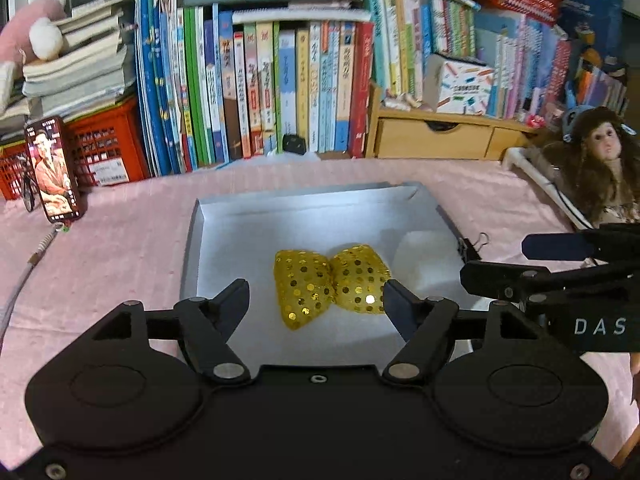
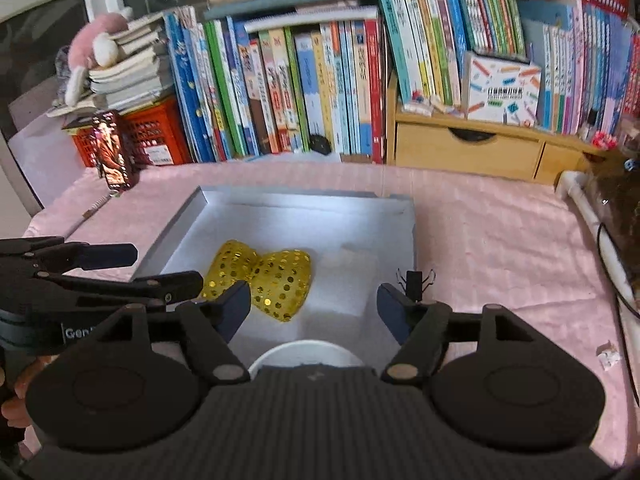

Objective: Organize soft objects
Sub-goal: 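Open the left tool to release the pillow inside the box, then withdraw both tools from the box back toward the remaining soft items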

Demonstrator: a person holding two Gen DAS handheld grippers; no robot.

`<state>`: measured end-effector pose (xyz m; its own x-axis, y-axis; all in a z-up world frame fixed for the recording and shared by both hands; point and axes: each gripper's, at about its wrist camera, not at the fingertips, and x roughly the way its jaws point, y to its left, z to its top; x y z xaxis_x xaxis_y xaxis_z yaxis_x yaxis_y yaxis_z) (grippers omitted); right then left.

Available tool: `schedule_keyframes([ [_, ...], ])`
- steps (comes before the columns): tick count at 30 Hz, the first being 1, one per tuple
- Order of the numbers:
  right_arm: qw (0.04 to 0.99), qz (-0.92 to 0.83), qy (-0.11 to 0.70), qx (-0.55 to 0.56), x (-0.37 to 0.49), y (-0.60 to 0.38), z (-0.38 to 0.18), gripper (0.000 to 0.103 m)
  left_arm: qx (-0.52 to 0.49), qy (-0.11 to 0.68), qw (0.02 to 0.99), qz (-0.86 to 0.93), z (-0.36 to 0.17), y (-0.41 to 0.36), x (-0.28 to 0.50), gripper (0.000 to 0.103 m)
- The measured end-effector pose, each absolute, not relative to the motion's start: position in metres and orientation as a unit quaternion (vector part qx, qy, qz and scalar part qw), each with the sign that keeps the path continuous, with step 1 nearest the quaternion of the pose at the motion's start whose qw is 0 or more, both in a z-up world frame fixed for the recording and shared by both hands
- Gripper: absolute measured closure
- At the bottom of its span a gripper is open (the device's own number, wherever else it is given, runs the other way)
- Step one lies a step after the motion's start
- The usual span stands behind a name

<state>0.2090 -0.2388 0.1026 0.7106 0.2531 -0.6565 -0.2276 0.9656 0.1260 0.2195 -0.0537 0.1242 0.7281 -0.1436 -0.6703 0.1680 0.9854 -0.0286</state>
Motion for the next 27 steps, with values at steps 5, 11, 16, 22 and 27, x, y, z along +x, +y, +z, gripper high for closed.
schedule_keyframes([
  [5, 0.935, 0.132, 0.331, 0.004, 0.186, -0.240, 0.108, 0.020, 0.020, 0.337, 0.937, -0.092, 0.131, -0.053, 0.195, 0.029],
  [11, 0.939, 0.136, 0.316, 0.004, 0.164, -0.243, 0.105, 0.019, 0.019, 0.321, 0.942, -0.100, 0.132, -0.051, 0.171, 0.027],
  [16, 0.943, 0.138, 0.303, 0.000, 0.149, -0.243, 0.104, 0.019, 0.017, 0.315, 0.943, -0.106, 0.130, -0.050, 0.158, 0.026],
  [22, 0.946, 0.141, 0.294, -0.004, 0.135, -0.242, 0.103, 0.018, 0.027, 0.303, 0.946, -0.107, 0.127, -0.052, 0.143, 0.025],
  [27, 0.947, 0.142, 0.289, -0.006, 0.128, -0.241, 0.102, 0.018, 0.025, 0.308, 0.944, -0.113, 0.123, -0.049, 0.138, 0.025],
])
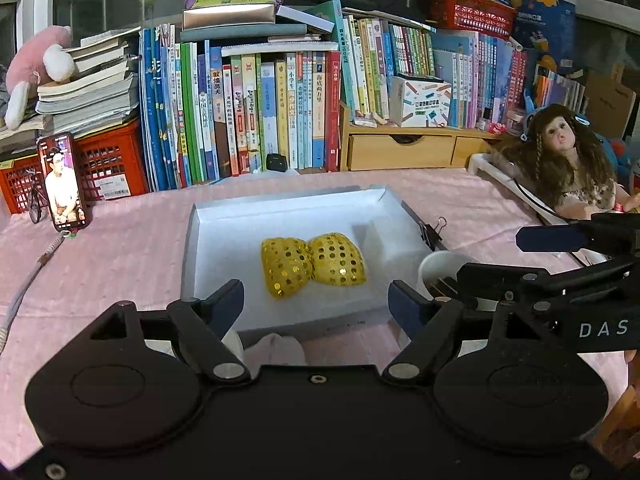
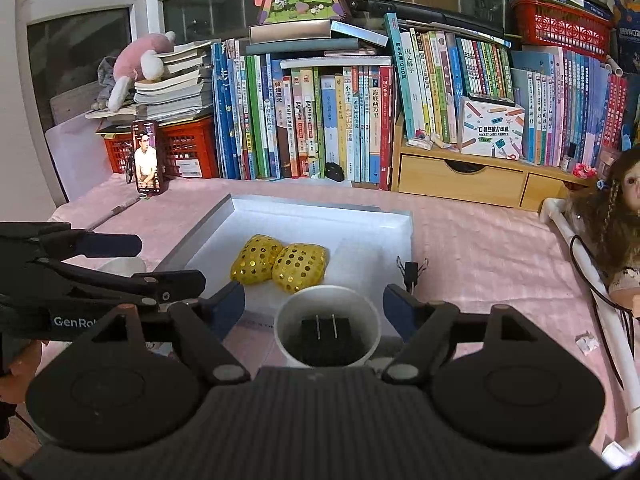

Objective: Organize soft objects
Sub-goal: 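Withdraw both tools from the box back toward the remaining soft items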

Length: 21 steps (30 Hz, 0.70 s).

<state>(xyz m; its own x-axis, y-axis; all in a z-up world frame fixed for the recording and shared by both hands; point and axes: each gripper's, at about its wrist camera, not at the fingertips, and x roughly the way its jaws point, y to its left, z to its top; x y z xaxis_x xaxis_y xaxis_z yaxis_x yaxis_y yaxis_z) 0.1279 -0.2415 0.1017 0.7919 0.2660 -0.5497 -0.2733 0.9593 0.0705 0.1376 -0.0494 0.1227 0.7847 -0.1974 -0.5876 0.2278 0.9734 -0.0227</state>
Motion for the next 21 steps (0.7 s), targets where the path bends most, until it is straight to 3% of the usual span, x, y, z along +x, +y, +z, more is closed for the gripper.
schedule_keyframes([
  [21, 0.953, 0.130, 0.272, 0.011, 0.091, -0.250, 0.081, 0.016, 0.016, 0.290, 0.949, -0.121, 0.098, -0.049, 0.097, 0.019],
])
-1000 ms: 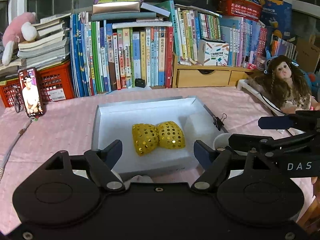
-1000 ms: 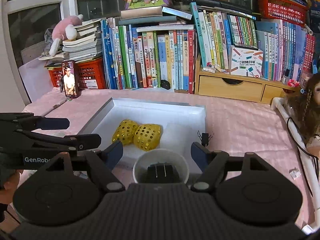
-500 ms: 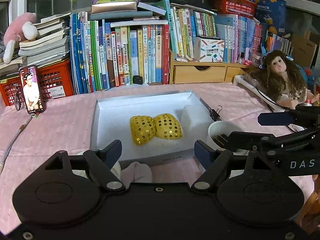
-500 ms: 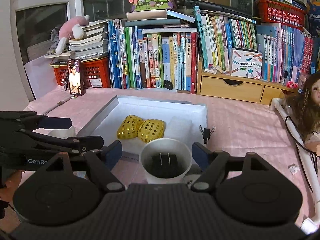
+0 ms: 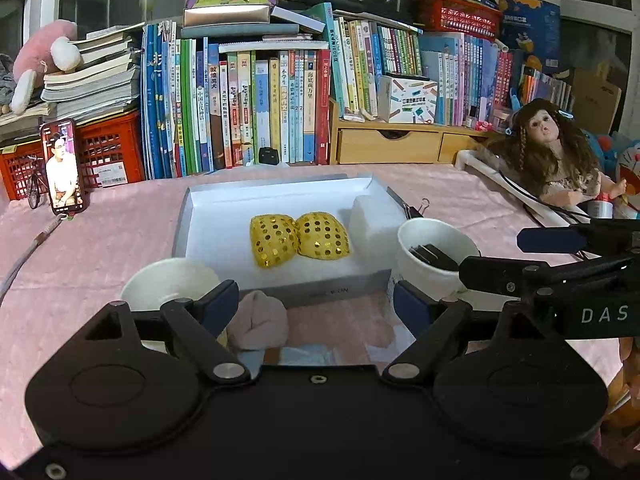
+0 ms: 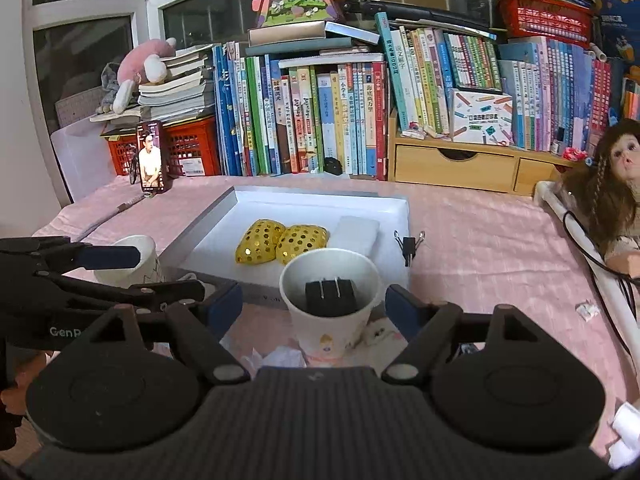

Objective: Organize soft objects
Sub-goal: 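Withdraw both tools from the box back toward the remaining soft items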

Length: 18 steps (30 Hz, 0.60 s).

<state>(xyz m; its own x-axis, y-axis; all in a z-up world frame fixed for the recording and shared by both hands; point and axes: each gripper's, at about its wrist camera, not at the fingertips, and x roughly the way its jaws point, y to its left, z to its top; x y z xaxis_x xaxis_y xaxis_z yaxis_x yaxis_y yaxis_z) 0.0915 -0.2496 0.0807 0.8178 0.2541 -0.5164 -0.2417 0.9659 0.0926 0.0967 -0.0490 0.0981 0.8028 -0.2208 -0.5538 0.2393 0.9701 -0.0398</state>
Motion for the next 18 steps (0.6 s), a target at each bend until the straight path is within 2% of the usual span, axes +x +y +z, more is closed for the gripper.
schedule_keyframes([
  [14, 0.964, 0.089, 0.251, 0.016, 0.056, -0.258, 0.047, 0.014, 0.033, 0.278, 0.953, -0.117, 0.068, -0.056, 0.071, 0.015],
  [18, 0.968, 0.076, 0.238, 0.011, 0.050, -0.260, 0.040, 0.010, 0.032, 0.276, 0.954, -0.113, 0.060, -0.057, 0.068, 0.013],
])
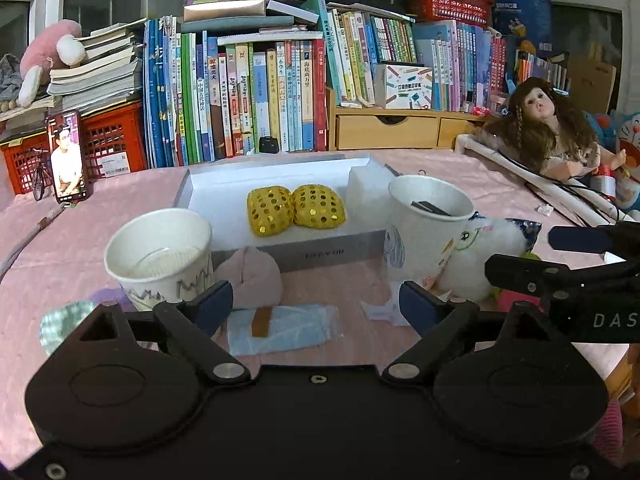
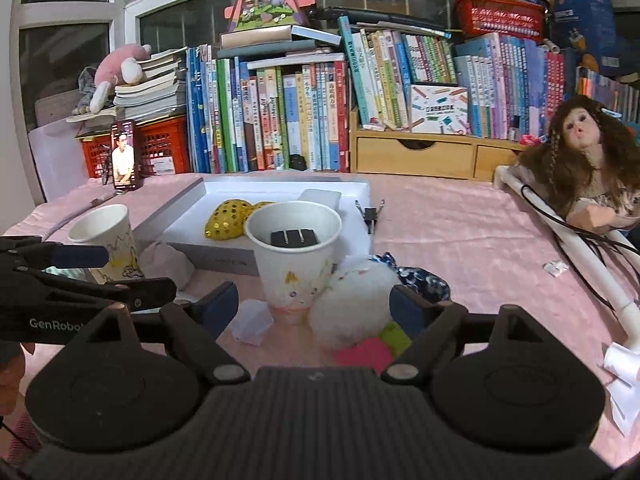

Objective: Organize soft objects
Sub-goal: 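Withdraw both tools from the box back toward the remaining soft items, then move the left tool to the blue wrapped packet while the right tool nears the pink-green bundle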

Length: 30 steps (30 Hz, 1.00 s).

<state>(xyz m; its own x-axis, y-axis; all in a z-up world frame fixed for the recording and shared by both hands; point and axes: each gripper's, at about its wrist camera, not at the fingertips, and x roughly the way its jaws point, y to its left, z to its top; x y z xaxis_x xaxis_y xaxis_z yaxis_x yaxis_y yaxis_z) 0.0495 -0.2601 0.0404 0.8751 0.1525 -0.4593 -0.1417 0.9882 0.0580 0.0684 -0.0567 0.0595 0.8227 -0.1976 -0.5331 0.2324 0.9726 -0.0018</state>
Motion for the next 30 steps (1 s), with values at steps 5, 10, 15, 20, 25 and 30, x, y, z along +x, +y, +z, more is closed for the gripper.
schedule_keyframes([
  [5, 0.972, 0.058, 0.229, 0.014, 0.044, -0.264, 0.030, 0.008, 0.034, 0.271, 0.956, -0.108, 0.049, -0.056, 0.063, 0.011],
  [10, 0.975, 0.045, 0.219, 0.016, 0.037, -0.270, 0.021, 0.007, 0.037, 0.273, 0.956, -0.100, 0.037, -0.057, 0.059, 0.010],
  [15, 0.977, 0.033, 0.212, 0.002, 0.030, -0.270, 0.009, 0.006, 0.051, 0.276, 0.955, -0.093, 0.025, -0.060, 0.058, 0.010],
  [20, 0.977, 0.021, 0.214, 0.008, 0.028, -0.273, 0.000, 0.005, 0.052, 0.271, 0.958, -0.076, 0.019, -0.061, 0.061, 0.010],
  [25, 0.978, 0.009, 0.208, 0.011, 0.025, -0.275, -0.007, 0.005, 0.037, 0.275, 0.959, -0.062, 0.011, -0.061, 0.068, 0.010],
  [30, 0.979, 0.003, 0.204, -0.002, 0.023, -0.272, -0.012, 0.005, 0.020, 0.281, 0.958, -0.045, 0.003, -0.061, 0.078, 0.010],
])
